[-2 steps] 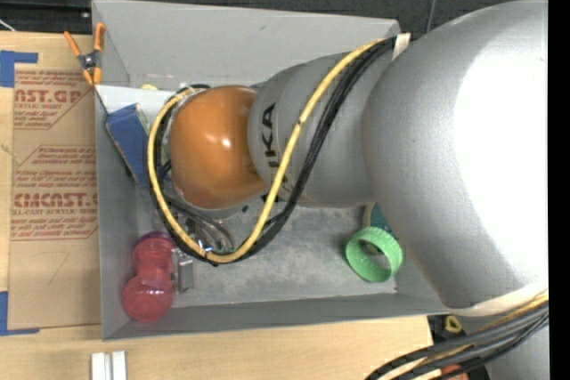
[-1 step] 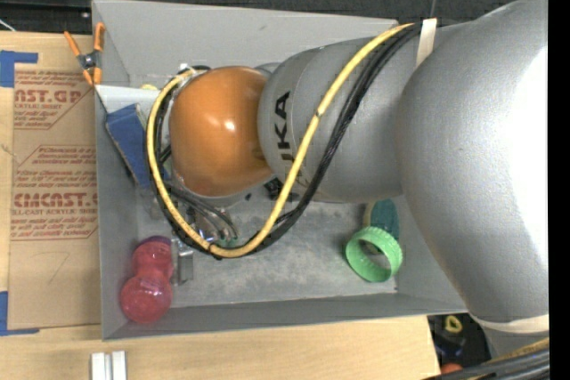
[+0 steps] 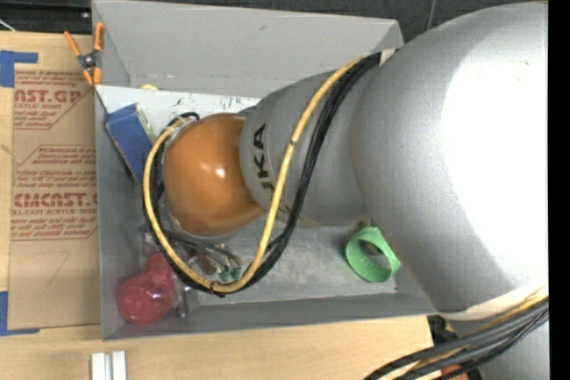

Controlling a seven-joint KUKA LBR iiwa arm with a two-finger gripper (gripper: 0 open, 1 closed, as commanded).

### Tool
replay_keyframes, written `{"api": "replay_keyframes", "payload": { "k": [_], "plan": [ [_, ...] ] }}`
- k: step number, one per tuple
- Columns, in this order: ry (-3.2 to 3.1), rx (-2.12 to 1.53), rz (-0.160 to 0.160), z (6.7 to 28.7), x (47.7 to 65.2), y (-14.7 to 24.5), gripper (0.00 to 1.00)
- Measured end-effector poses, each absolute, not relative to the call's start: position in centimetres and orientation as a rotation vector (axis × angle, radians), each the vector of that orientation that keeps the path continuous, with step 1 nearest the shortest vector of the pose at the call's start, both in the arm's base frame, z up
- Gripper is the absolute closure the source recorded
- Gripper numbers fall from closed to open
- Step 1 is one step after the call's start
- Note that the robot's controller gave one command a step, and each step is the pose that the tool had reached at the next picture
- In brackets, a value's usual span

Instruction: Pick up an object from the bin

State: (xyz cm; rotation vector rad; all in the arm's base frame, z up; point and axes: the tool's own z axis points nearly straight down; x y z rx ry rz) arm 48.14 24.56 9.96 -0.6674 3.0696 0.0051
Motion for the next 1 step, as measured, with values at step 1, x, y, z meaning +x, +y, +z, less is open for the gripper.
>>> {"api": "replay_keyframes", "payload": {
  "k": [1],
  "plan": [
    [2.925, -1.075, 0.007, 7.20, 48.72, 24.47, 0.00]
  ]
}}
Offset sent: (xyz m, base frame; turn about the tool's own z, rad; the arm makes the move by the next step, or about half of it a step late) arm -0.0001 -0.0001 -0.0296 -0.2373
